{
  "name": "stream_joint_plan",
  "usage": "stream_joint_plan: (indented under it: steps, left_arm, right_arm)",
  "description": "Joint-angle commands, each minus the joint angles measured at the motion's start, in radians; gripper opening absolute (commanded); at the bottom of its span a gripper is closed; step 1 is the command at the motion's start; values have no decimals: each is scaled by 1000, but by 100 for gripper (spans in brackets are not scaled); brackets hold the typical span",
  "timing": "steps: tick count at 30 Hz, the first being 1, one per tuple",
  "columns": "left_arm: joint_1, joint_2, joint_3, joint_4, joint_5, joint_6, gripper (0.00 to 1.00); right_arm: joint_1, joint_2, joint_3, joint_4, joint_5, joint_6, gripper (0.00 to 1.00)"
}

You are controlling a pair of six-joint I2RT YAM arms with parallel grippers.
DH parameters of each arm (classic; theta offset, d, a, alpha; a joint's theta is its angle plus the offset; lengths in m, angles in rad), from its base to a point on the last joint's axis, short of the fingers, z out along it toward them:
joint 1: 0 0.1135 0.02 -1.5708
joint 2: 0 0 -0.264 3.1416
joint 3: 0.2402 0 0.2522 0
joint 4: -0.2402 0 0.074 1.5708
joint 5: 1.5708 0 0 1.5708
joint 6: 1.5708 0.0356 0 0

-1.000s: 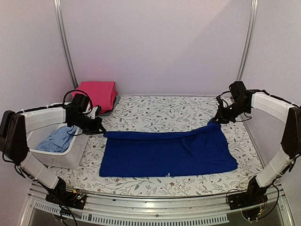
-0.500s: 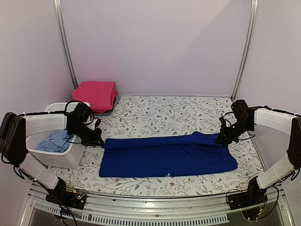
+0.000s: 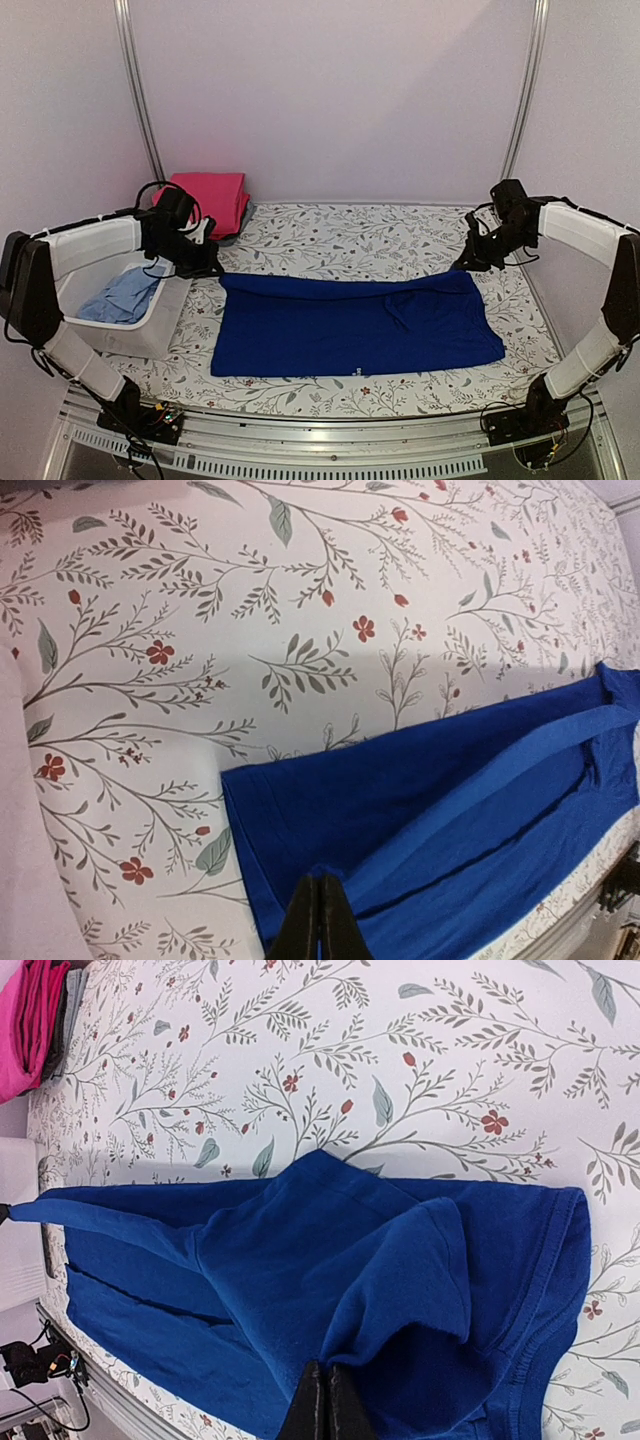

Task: Fold and stack the mixed laundry pile
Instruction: Fold the 1/3-folded T-shirt at the center of the board.

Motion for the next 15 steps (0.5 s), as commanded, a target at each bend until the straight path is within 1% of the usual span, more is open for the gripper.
stream_joint_plan:
  steps: [1,5,7,10,15]
  left_arm:
    - [5,-58,-47,-57,29,25,0]
    - [5,-56,-145,-32,40,9,0]
    - [4,-29,-174,-25,26,-13,0]
    - [6,30,-193,-14,-2,-50,0]
    - [1,103,-191,43,23,-65,0]
  right_arm:
    - [-12,-49,-30,-72,28,-22,0]
    - [-12,-65,-177,-3,-11,4,0]
    - [-11,-58,-226,24,-11,20,0]
    - [-12,-38,-276,69,-6,36,0]
    - [-11,52,-300,113,4,32,0]
